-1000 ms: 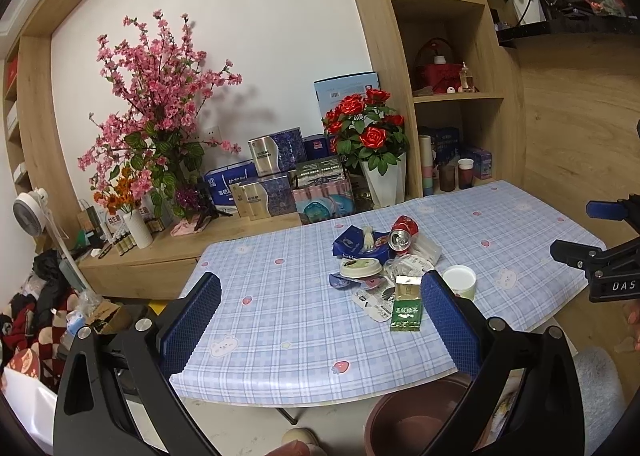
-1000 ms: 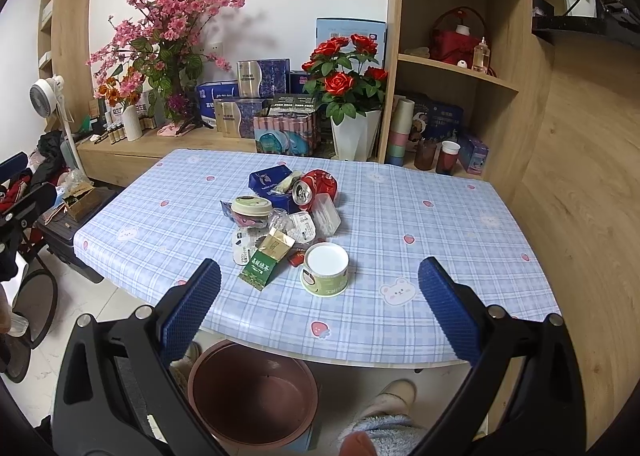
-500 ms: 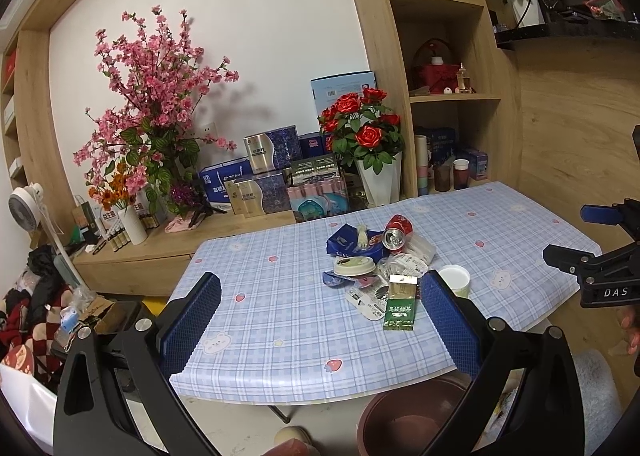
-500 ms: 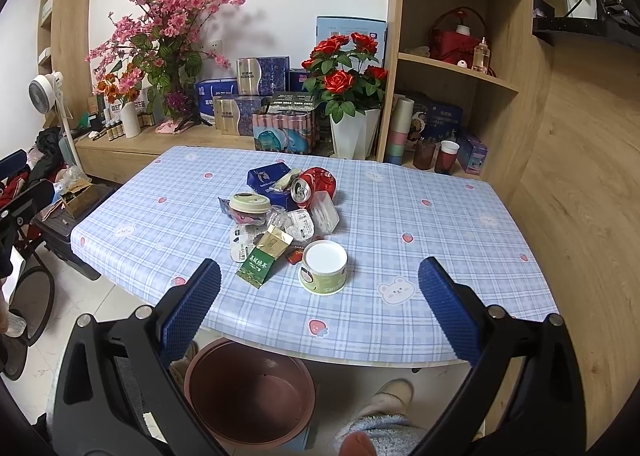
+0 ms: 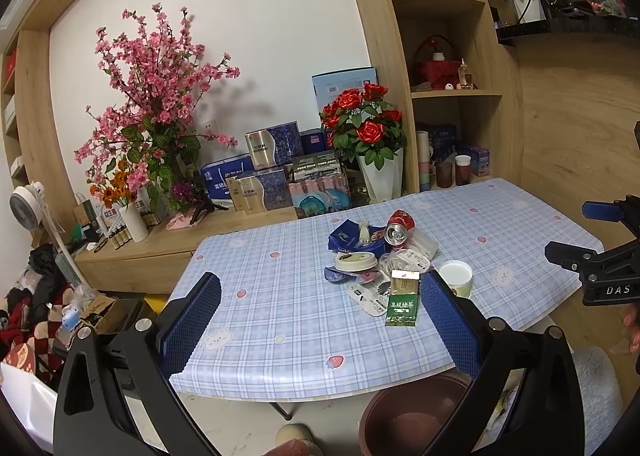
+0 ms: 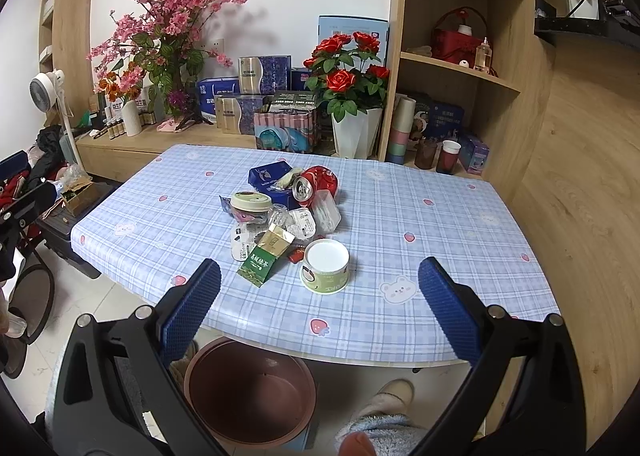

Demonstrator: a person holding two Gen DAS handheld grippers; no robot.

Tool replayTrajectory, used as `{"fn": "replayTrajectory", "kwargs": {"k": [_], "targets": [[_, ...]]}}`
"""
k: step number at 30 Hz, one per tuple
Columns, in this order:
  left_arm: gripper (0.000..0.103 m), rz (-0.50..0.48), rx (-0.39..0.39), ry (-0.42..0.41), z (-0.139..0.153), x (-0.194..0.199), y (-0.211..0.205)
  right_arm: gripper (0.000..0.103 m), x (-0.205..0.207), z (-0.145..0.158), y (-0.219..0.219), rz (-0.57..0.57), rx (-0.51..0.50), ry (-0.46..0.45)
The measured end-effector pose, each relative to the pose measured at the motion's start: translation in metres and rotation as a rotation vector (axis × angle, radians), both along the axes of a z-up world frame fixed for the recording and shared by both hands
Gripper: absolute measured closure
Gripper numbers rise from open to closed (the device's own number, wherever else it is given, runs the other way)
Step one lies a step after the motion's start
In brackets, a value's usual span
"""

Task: Collect trash

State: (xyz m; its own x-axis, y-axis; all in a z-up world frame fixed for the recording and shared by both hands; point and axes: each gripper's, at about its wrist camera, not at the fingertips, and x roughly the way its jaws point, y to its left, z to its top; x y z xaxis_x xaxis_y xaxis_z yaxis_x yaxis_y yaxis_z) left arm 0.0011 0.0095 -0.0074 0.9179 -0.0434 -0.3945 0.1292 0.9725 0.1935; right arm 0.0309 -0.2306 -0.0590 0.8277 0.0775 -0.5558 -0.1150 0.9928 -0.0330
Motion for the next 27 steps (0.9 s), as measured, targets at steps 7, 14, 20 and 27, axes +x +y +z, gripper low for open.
{"fn": "replayTrajectory", "kwargs": {"k": [7,14,20,27], "targets": [[0.005,0.0,0.001,0.01,-0.003,0.0,0.004,0.006,0.001,-0.004,0.002,0.003,-0.005,0.005],[0.005,-0.003,-0.021,0.007,-0.002,0.002,0.007,0.006,-0.001,-0.005,0.004,0.007,-0.005,0.005],[0.005,-0.024,-0.056,0.001,-0.007,0.006,0.009,0.006,0.002,-0.007,0.003,0.006,0.001,0.013],[0.005,-0.019,-0.077,0.008,-0.021,0.019,0.01,0.006,0.011,-0.019,-0.003,-0.001,0.017,0.046]]}}
